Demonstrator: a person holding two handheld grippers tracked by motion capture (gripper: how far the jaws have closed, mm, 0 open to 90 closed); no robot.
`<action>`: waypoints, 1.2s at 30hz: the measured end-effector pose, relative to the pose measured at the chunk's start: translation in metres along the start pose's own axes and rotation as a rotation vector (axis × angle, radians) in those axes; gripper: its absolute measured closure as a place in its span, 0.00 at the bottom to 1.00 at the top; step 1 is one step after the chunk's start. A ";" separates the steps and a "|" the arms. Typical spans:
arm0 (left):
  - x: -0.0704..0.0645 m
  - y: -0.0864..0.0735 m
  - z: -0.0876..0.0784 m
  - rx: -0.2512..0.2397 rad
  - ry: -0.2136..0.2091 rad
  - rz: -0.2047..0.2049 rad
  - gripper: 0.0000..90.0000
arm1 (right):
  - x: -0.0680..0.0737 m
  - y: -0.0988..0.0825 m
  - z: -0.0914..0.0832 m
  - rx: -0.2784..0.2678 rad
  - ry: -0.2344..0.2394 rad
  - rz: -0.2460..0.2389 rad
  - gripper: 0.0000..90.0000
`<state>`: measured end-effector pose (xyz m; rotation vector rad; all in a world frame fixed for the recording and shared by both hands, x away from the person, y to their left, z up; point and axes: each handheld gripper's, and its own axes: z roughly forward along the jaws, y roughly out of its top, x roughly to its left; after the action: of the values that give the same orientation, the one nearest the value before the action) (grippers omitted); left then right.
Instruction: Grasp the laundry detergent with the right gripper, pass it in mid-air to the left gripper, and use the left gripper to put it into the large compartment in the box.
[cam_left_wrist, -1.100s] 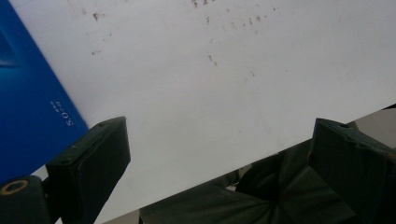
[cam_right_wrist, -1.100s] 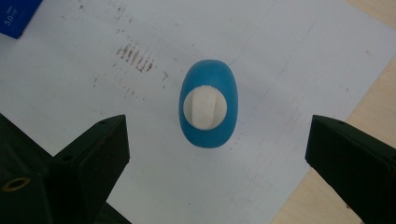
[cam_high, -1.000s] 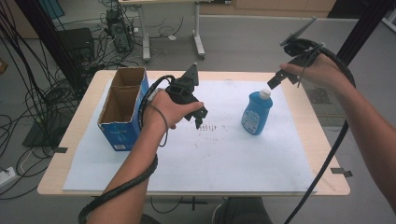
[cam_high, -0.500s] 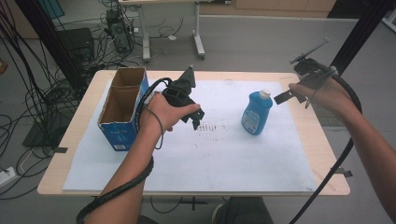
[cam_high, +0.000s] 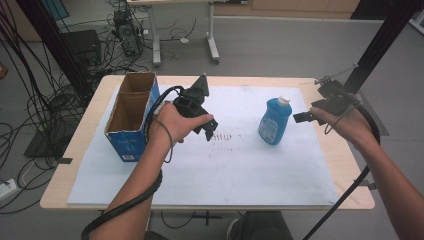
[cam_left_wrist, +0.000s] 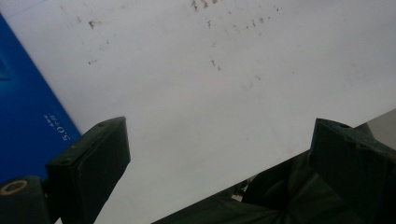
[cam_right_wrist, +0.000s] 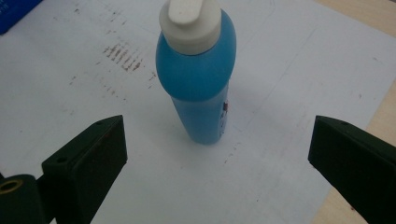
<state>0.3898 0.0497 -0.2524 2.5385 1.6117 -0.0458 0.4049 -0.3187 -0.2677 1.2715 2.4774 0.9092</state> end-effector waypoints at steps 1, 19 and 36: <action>-0.001 0.000 0.001 0.002 -0.002 -0.001 0.07 | 0.002 -0.004 0.005 -0.009 -0.008 -0.013 0.05; 0.007 0.005 0.008 0.013 -0.006 -0.008 0.07 | 0.019 -0.025 0.055 -0.095 -0.051 -0.082 0.04; 0.013 0.004 0.013 0.024 -0.009 -0.020 0.07 | 0.019 -0.035 0.080 -0.157 -0.077 -0.065 0.04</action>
<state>0.3996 0.0583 -0.2666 2.5366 1.6434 -0.0786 0.4063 -0.2845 -0.3504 1.1459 2.3243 0.9967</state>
